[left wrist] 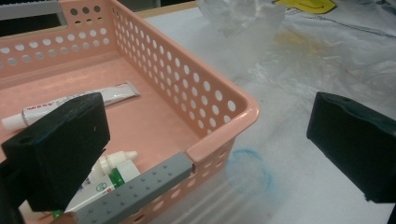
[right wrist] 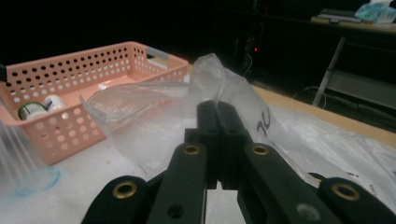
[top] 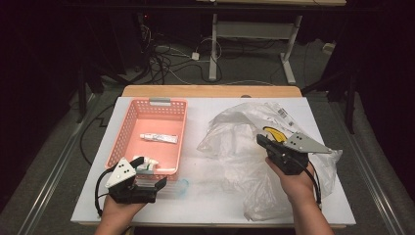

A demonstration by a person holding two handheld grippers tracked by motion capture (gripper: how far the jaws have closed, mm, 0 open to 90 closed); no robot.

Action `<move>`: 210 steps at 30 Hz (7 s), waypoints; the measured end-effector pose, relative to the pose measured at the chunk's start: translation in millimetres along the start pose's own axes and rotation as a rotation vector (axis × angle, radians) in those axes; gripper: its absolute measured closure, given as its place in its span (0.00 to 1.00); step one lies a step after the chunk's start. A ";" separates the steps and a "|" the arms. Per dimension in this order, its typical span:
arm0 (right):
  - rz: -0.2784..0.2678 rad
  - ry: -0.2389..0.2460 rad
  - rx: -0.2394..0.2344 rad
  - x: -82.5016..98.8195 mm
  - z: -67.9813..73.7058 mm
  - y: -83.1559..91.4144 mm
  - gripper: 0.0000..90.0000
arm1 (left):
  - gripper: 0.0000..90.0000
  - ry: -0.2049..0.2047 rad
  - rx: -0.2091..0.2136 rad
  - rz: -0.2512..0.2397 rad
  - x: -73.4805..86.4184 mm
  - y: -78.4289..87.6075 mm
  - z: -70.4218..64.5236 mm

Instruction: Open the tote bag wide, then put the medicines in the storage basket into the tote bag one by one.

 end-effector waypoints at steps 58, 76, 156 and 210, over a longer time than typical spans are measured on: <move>0.018 -0.007 -0.071 11.6 -7.8 -9.3 1.00 | 0.80 0.260 -0.136 0.300 -49.5 -75.2 122.0; 0.005 0.006 -0.080 8.4 -5.9 -6.9 1.00 | 0.98 0.241 -0.300 0.592 -22.7 -125.1 159.0; 0.007 0.025 -0.091 7.8 4.2 -4.1 1.00 | 0.71 0.020 -0.036 0.835 -1.6 -107.3 107.7; -0.015 0.005 -0.090 4.7 0.8 2.6 1.00 | 0.73 0.053 -0.074 0.525 -40.0 -64.3 85.6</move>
Point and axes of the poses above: each handheld gripper's, and its own axes: y roughly backward along the jaws, x roughly out of its underside, z roughly to its left, the point moved 7 cm from there along -y, roughly forward along the jaws, and after that the axes turned 1 degree about -y, right-handed, at the moved point
